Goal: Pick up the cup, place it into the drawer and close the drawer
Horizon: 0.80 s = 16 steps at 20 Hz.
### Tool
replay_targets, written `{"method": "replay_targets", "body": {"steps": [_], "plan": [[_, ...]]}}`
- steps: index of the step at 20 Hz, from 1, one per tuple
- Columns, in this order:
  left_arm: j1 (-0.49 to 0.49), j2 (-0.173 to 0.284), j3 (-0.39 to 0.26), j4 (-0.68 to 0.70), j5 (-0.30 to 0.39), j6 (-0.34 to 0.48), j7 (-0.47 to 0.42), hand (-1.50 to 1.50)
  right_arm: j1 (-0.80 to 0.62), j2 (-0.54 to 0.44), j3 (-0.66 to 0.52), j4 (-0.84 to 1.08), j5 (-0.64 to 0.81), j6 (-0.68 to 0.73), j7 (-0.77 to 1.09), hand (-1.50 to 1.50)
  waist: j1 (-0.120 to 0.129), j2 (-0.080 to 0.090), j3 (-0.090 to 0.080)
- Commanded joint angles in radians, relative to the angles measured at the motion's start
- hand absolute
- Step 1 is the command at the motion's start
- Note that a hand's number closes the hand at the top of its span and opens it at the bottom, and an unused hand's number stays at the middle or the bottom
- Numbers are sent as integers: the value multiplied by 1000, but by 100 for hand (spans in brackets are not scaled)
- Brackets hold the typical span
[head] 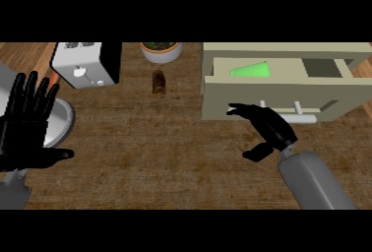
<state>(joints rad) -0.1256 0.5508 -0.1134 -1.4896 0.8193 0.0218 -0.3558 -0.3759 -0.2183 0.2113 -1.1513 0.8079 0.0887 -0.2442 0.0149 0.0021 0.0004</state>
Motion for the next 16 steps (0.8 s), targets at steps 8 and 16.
{"method": "replay_targets", "body": {"steps": [8, 16], "plan": [[13, -24, 85, 69, -27, -128, -7, -150, -374, 13, -171, 585, -18, -47, -193, -150, 10, 6, 0], [41, -29, 89, 23, -20, -168, 18, -150, -551, -52, -240, 866, -9, -67, -283, -150, 46, 20, 2]]}}
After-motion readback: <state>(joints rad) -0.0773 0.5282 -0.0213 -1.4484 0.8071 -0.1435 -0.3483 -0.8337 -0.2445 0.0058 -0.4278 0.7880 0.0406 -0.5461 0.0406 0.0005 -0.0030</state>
